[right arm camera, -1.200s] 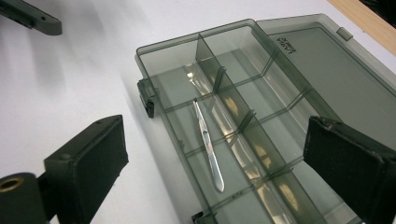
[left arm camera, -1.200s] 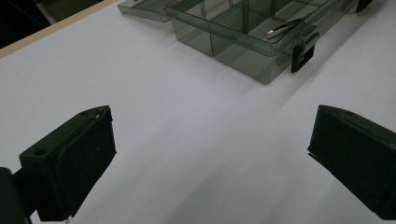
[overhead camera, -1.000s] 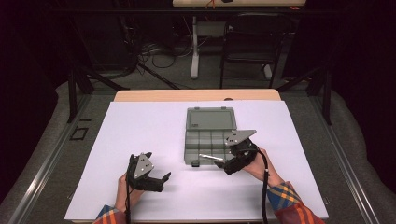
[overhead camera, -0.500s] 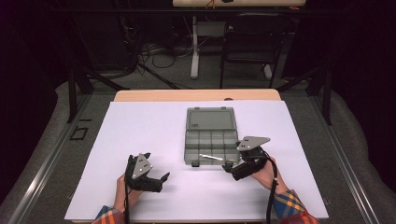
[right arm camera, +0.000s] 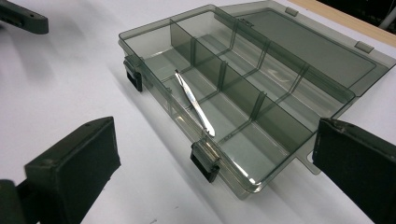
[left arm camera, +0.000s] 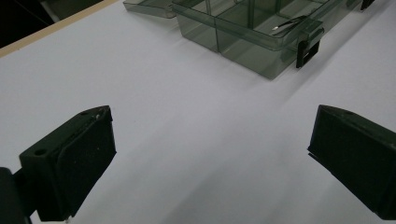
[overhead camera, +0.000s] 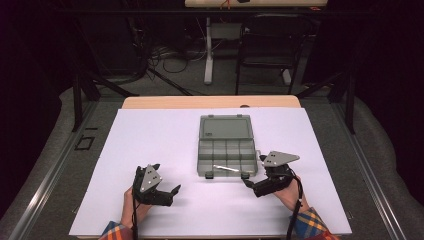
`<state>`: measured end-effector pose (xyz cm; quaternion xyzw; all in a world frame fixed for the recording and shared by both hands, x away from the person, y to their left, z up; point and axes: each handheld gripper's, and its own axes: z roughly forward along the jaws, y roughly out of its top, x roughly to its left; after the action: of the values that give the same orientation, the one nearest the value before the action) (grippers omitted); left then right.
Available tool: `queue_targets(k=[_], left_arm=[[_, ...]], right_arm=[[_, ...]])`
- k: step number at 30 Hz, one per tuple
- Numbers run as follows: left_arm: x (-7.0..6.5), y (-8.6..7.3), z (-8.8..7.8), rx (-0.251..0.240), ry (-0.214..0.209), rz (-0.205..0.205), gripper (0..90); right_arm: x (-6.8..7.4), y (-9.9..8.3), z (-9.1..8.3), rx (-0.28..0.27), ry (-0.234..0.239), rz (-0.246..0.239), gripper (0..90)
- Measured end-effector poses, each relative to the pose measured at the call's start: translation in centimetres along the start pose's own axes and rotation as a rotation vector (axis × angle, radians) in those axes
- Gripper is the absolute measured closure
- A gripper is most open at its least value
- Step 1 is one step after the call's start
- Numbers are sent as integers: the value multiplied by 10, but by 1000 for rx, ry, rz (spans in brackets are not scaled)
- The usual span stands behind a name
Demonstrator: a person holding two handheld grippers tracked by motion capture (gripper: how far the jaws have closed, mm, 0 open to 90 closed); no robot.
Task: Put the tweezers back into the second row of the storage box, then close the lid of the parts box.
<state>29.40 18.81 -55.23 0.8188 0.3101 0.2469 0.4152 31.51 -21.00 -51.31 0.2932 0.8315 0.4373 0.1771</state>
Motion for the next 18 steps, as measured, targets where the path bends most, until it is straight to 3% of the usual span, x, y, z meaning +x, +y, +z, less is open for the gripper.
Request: queue_targets(k=[18], left_arm=[[-3,1,1,3,-16,20,1]], right_arm=[[3,-4,1,8,5,12,0]])
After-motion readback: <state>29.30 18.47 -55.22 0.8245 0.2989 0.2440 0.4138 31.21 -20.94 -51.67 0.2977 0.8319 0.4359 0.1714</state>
